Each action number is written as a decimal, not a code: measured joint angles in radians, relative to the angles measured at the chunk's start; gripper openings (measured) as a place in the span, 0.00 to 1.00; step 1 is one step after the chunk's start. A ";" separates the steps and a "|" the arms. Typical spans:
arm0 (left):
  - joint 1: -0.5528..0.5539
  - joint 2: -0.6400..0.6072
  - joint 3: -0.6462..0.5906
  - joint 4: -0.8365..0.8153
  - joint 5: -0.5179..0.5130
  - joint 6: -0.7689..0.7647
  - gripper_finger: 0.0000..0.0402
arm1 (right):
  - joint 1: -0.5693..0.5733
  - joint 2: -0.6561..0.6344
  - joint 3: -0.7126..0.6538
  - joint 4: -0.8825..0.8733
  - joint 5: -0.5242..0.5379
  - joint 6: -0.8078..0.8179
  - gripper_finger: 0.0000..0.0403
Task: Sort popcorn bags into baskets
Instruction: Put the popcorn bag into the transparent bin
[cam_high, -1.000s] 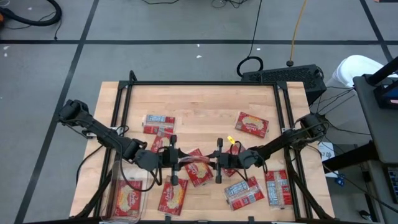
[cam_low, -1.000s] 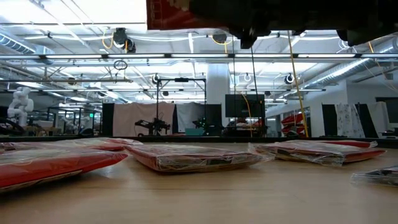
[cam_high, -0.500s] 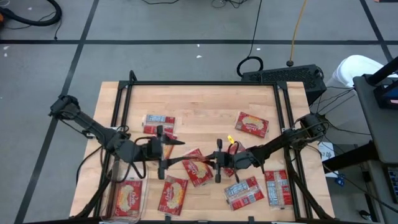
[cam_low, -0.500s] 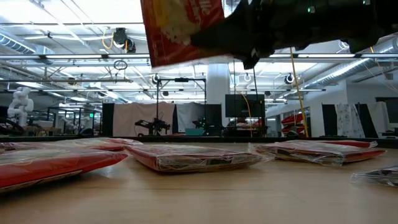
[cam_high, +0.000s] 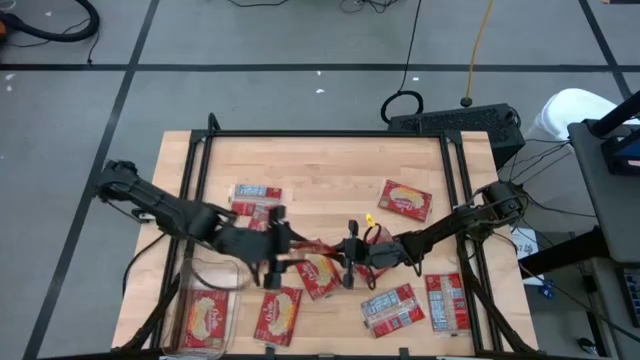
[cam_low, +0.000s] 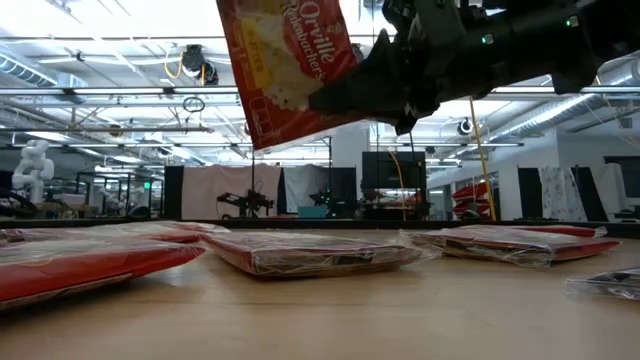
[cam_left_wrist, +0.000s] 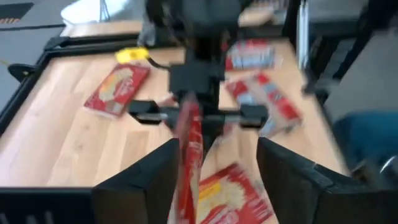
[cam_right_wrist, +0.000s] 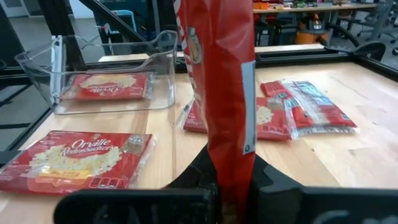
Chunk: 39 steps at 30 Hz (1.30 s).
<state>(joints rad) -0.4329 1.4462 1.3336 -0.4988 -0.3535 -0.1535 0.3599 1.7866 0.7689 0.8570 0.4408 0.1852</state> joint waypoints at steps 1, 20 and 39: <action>0.004 0.023 0.003 -0.001 0.003 0.024 0.58 | 0.000 0.000 0.000 -0.008 0.000 0.008 0.02; 0.089 0.088 0.020 -0.171 0.092 0.051 0.63 | -0.017 -0.001 -0.001 -0.125 -0.050 0.076 0.02; 0.119 0.032 0.064 -0.305 0.035 0.036 0.64 | -0.027 -0.002 0.000 -0.125 -0.052 0.057 0.02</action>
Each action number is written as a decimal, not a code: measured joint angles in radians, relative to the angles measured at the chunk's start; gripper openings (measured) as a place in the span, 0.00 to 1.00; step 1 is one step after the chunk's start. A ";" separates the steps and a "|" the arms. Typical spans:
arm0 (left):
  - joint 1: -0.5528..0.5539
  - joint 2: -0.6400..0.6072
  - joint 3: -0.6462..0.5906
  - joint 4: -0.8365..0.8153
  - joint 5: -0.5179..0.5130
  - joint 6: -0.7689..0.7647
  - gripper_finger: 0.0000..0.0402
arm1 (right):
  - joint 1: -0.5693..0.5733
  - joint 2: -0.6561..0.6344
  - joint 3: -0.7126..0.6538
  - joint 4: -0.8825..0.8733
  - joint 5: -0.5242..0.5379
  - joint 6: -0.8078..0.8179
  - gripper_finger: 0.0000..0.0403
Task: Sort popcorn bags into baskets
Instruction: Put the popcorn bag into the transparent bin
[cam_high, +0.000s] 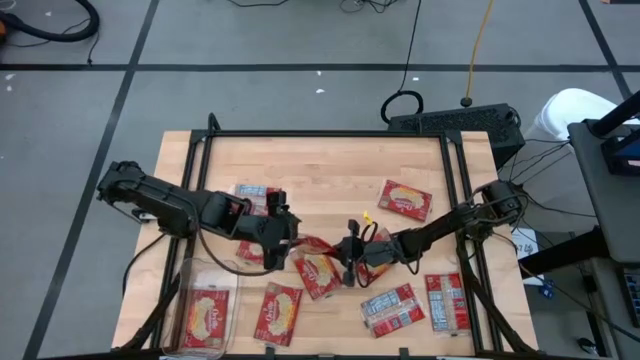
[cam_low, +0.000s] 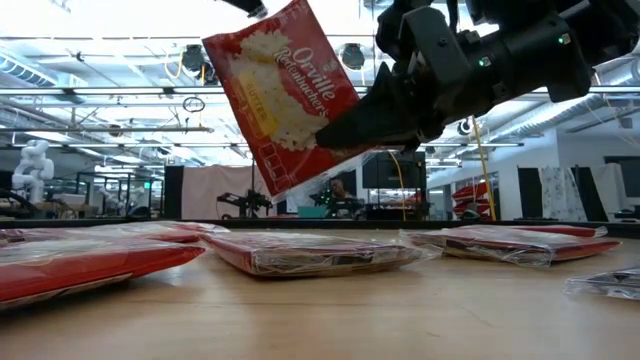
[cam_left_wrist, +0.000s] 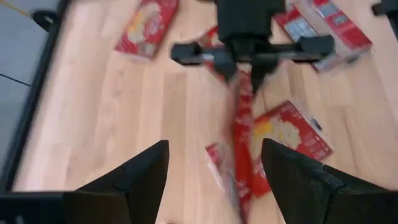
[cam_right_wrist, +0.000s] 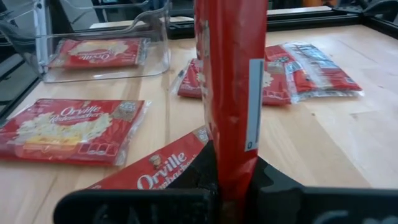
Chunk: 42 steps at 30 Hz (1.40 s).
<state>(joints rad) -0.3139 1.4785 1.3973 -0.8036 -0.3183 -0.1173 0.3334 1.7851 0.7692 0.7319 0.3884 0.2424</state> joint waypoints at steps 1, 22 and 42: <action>0.005 0.008 -0.004 -0.003 0.013 -0.002 0.64 | 0.000 0.000 0.000 0.000 0.000 0.000 0.02; 0.047 0.104 -0.015 0.057 0.188 0.060 0.05 | 0.000 0.000 0.000 0.004 0.005 -0.018 0.05; -0.128 -0.237 -0.013 -0.273 0.364 -0.270 0.05 | 0.028 -0.139 -0.062 -0.051 0.057 -0.094 0.39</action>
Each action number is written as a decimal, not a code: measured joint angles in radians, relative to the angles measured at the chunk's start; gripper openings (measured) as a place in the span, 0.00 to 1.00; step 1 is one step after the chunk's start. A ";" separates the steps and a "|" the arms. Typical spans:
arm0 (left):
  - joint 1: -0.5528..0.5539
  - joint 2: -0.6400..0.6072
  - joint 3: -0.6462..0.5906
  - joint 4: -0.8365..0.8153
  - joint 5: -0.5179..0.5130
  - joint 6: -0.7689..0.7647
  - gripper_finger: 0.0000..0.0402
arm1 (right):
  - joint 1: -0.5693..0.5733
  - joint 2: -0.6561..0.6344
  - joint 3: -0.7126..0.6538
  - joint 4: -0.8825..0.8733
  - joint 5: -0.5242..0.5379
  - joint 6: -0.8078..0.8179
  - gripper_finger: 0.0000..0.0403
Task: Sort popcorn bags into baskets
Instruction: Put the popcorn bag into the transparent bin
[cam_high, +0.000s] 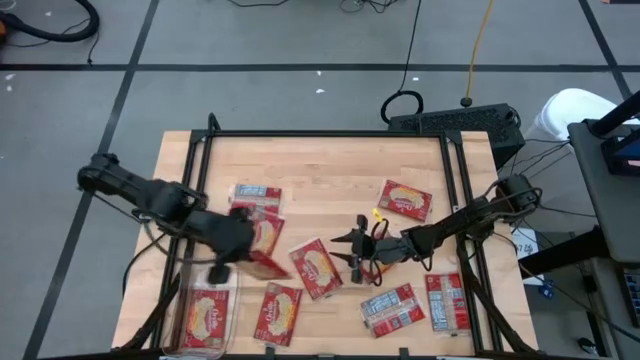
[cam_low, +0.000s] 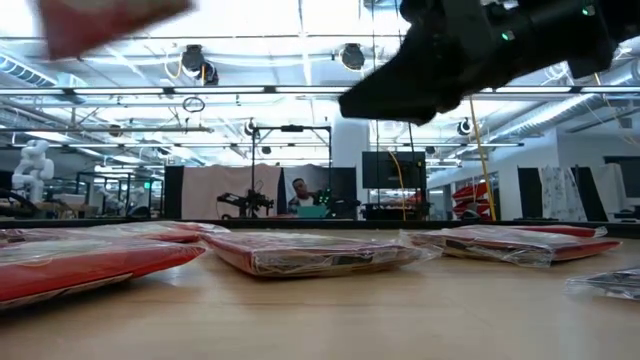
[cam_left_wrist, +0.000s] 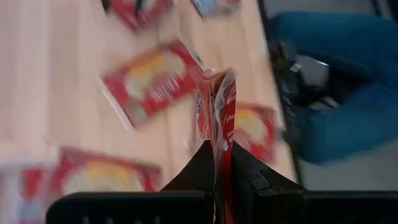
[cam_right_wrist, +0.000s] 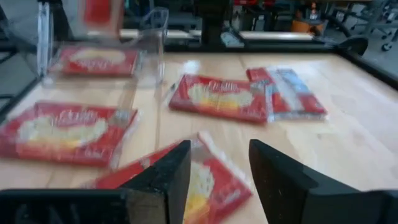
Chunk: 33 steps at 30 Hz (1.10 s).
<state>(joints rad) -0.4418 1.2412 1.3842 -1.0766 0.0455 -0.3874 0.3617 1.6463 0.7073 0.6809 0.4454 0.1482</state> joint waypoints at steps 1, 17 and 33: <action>-0.009 -0.018 0.000 -0.018 0.021 -0.024 0.05 | 0.001 0.001 -0.003 0.000 -0.002 0.000 0.39; -0.200 -0.036 0.000 -0.284 0.269 -0.345 0.05 | 0.014 0.001 -0.036 0.011 -0.002 0.024 0.39; -0.281 0.121 -0.001 -0.284 0.272 -0.383 0.07 | 0.034 0.001 -0.036 0.017 -0.003 0.022 0.39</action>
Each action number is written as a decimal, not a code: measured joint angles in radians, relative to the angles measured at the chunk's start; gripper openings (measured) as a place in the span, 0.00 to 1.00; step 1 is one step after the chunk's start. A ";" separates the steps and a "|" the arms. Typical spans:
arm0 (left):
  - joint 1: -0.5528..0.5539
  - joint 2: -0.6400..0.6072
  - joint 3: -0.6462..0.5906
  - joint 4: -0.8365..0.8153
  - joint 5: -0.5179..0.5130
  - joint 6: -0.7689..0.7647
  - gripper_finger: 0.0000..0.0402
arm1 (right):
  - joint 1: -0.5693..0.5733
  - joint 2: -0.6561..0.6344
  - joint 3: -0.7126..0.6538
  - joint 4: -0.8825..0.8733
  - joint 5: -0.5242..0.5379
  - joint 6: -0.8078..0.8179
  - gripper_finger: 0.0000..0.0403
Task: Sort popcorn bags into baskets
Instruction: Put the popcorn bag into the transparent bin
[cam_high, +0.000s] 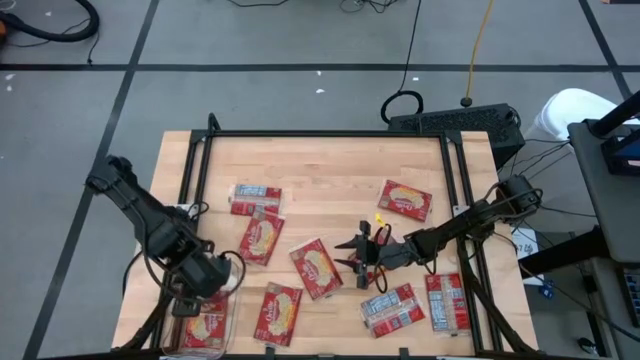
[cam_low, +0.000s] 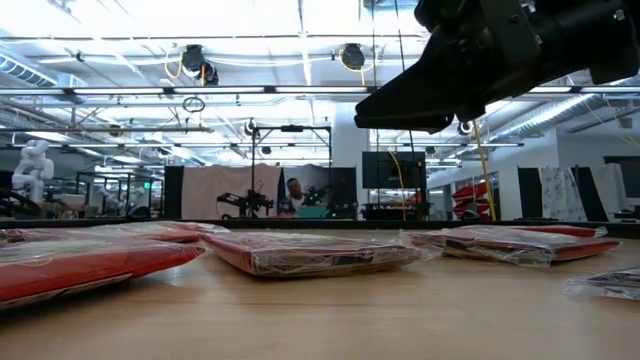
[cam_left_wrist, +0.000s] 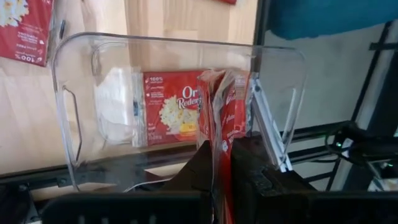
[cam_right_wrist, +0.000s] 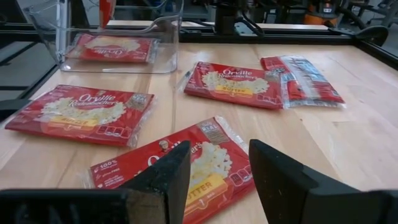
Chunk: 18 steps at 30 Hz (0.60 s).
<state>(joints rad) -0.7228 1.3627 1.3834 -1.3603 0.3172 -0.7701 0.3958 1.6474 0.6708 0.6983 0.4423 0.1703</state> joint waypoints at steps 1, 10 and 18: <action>-0.005 0.009 0.000 0.001 0.000 0.006 0.07 | 0.000 0.000 0.000 0.000 0.000 0.000 0.39; -0.017 0.043 -0.015 0.096 -0.007 0.006 0.07 | 0.000 0.000 0.000 0.000 0.000 0.000 0.39; -0.041 0.044 -0.167 0.146 0.077 -0.117 0.08 | 0.000 0.000 0.000 0.000 -0.002 0.000 0.39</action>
<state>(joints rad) -0.7634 1.4071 1.2163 -1.2148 0.3938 -0.8872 0.3958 1.6474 0.6708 0.6983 0.4408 0.1707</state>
